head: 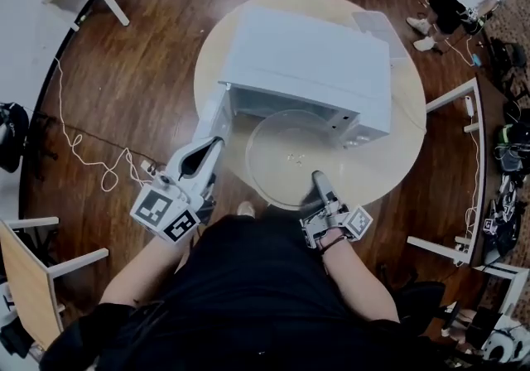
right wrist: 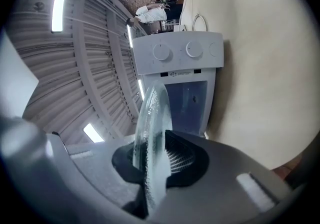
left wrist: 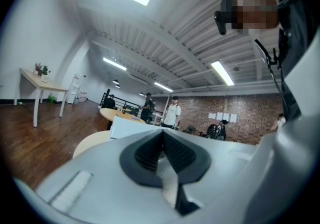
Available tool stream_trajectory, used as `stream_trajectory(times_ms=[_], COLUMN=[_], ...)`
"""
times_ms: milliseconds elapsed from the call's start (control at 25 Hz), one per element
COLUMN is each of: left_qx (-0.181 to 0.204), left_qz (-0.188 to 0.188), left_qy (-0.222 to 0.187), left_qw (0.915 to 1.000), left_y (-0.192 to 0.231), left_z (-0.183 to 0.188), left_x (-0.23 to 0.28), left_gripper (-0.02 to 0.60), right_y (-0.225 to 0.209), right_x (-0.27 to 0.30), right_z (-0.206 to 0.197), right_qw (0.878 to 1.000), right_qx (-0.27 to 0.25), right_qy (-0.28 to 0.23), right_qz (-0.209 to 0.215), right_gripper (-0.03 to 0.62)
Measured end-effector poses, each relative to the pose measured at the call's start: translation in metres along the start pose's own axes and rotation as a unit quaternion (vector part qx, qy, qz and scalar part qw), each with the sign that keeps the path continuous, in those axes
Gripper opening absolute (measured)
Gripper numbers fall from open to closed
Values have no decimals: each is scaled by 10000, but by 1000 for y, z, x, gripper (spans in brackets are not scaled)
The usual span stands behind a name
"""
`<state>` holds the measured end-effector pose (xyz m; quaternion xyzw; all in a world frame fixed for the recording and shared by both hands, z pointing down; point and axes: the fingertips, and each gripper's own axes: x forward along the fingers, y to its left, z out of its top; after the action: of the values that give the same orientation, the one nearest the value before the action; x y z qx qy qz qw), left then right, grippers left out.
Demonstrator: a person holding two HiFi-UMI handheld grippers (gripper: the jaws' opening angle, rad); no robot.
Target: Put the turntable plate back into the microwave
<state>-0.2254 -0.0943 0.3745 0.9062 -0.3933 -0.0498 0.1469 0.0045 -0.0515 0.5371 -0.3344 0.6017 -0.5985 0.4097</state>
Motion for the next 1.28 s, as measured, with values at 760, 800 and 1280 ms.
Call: stream_trajectory(times_ms=[760, 800, 1280], left_qx=[160, 156, 250], left_qz=[697, 721, 741], left_qy=[12, 13, 77], left_qw=[9974, 9973, 9969], left_y=[9, 10, 11], left_z=[2, 1, 3], left_x=[-5, -5, -5], left_gripper=[6, 6, 6], right_y=[-1, -2, -16], right_x=[40, 41, 49], right_z=[7, 7, 9], right_qw=[9982, 9981, 9981], right_qx=[151, 146, 263], right_qy=[576, 589, 560], right_qz=[-63, -71, -72], right_gripper=[35, 35, 34])
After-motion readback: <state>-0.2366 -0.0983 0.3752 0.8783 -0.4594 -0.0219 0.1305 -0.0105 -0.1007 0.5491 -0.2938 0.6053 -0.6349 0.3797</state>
